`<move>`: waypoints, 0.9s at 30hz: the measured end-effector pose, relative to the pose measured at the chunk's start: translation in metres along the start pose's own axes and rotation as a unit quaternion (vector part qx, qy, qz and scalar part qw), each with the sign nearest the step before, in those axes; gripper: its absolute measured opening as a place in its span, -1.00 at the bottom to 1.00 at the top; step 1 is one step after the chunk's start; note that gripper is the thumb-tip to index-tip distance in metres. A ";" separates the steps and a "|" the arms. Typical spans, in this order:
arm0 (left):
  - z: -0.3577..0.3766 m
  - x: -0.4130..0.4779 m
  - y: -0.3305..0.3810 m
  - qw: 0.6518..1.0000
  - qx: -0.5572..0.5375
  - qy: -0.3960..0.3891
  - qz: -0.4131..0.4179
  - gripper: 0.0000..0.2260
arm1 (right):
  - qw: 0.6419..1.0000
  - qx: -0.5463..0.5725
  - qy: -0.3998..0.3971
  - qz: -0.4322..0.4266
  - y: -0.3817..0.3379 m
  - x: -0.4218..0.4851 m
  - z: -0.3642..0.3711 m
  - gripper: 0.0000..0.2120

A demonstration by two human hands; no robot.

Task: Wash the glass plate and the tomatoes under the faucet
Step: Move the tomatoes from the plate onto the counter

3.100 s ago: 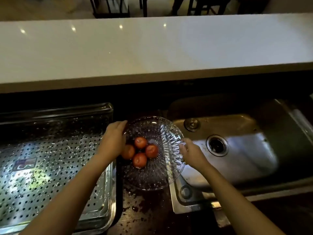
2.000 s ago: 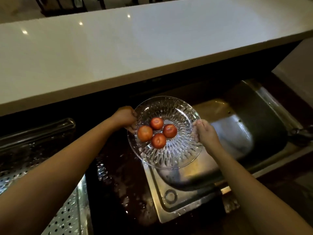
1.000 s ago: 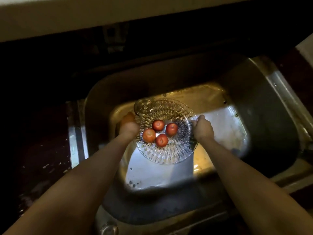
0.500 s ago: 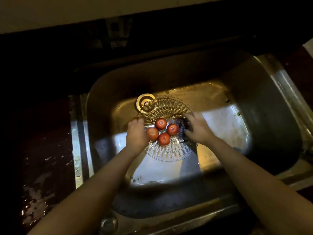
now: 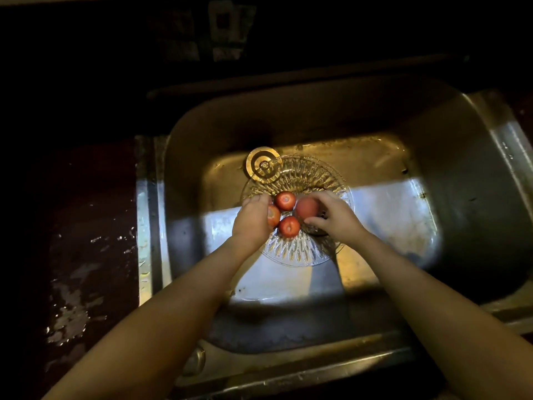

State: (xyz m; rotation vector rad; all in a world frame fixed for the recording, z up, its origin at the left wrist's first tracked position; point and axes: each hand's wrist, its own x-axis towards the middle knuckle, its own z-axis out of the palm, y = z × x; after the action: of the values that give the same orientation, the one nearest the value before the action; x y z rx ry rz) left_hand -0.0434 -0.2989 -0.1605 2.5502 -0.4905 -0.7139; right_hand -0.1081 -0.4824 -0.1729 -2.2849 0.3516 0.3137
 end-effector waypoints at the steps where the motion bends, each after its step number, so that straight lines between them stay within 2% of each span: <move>1: -0.004 -0.002 0.000 1.000 -0.004 0.007 -0.005 -0.57 | 1.000 0.010 0.009 -0.003 -0.008 -0.001 -0.004 -0.51; 5: -0.041 -0.027 0.005 0.994 -0.062 0.087 -0.021 -0.56 | 0.998 0.033 0.041 -0.030 -0.057 -0.005 -0.022 -0.54; 10: -0.117 -0.087 -0.006 0.971 -0.091 0.221 0.026 -0.53 | 0.993 0.037 0.061 -0.097 -0.141 -0.007 -0.035 -0.51; 16: -0.184 -0.146 -0.057 0.936 -0.099 0.329 -0.073 -0.50 | 0.978 0.061 0.035 -0.196 -0.230 -0.002 -0.008 -0.48; 20: -0.189 -0.157 -0.092 0.924 -0.100 0.337 -0.148 -0.50 | 0.972 0.016 -0.005 -0.235 -0.266 0.011 0.032 -0.48; 27: -0.176 -0.160 -0.121 0.918 -0.126 0.329 -0.182 -0.48 | 0.970 -0.050 -0.043 -0.234 -0.284 0.021 0.078 -0.45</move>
State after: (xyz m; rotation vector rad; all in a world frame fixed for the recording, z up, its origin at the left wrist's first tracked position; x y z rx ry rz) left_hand -0.0478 -0.0708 -0.0223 2.4483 0.2885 0.0096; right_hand 0.0010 -0.2421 -0.0395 -2.3594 -0.2539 0.1884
